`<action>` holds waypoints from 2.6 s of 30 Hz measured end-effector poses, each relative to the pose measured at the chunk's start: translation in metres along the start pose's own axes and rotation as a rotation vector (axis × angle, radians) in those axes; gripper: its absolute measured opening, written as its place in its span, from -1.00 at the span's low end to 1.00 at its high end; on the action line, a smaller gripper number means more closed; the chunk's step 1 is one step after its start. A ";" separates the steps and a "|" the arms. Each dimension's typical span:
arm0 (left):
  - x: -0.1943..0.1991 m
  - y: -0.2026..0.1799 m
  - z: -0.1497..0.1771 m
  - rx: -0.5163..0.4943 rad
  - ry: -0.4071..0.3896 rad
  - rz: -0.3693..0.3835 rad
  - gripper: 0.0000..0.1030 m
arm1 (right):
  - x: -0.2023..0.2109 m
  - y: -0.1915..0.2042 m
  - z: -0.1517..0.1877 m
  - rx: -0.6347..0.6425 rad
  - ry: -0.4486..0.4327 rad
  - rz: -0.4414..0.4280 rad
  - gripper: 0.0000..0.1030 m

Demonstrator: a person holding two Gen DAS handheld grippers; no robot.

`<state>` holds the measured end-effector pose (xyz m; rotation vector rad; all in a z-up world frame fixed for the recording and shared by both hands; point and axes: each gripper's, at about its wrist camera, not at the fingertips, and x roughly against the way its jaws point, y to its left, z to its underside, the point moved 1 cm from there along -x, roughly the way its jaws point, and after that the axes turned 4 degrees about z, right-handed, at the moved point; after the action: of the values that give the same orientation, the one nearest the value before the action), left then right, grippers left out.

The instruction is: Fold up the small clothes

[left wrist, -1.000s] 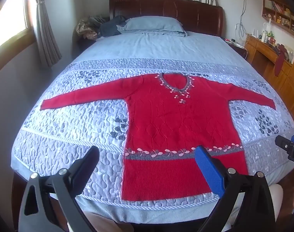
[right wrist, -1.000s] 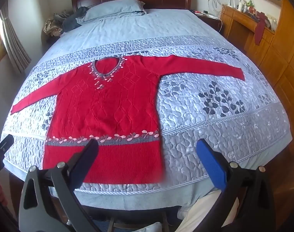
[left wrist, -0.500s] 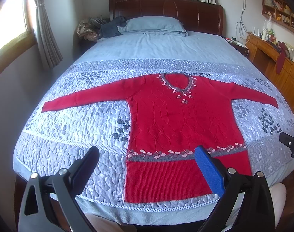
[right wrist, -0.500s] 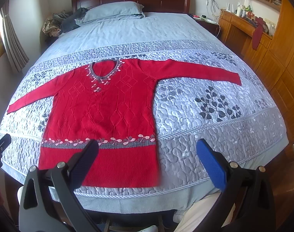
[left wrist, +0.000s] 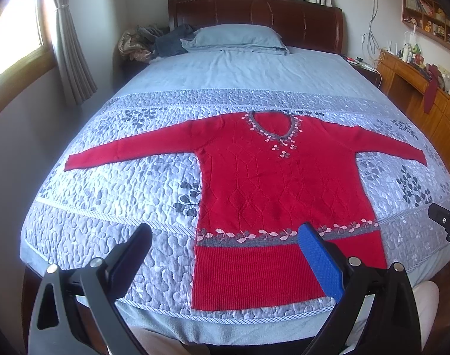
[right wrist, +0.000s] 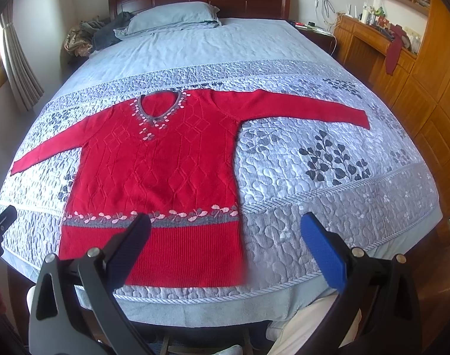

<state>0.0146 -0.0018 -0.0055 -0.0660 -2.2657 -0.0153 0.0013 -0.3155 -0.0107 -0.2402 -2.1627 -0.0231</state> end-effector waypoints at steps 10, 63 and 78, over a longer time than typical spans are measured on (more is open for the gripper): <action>-0.001 -0.002 0.000 -0.004 0.005 -0.003 0.92 | -0.003 -0.001 0.000 0.001 0.003 0.001 0.95; -0.085 -0.025 -0.039 0.009 0.109 -0.031 0.92 | -0.087 -0.095 -0.049 -0.082 0.091 0.078 0.95; -0.209 -0.167 -0.138 -0.033 0.085 0.062 0.93 | -0.338 -0.407 -0.182 -0.428 0.364 0.125 0.95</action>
<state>0.2453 -0.1824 -0.0752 -0.1507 -2.1776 -0.0215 0.2619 -0.7896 -0.1535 -0.5700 -1.7576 -0.4290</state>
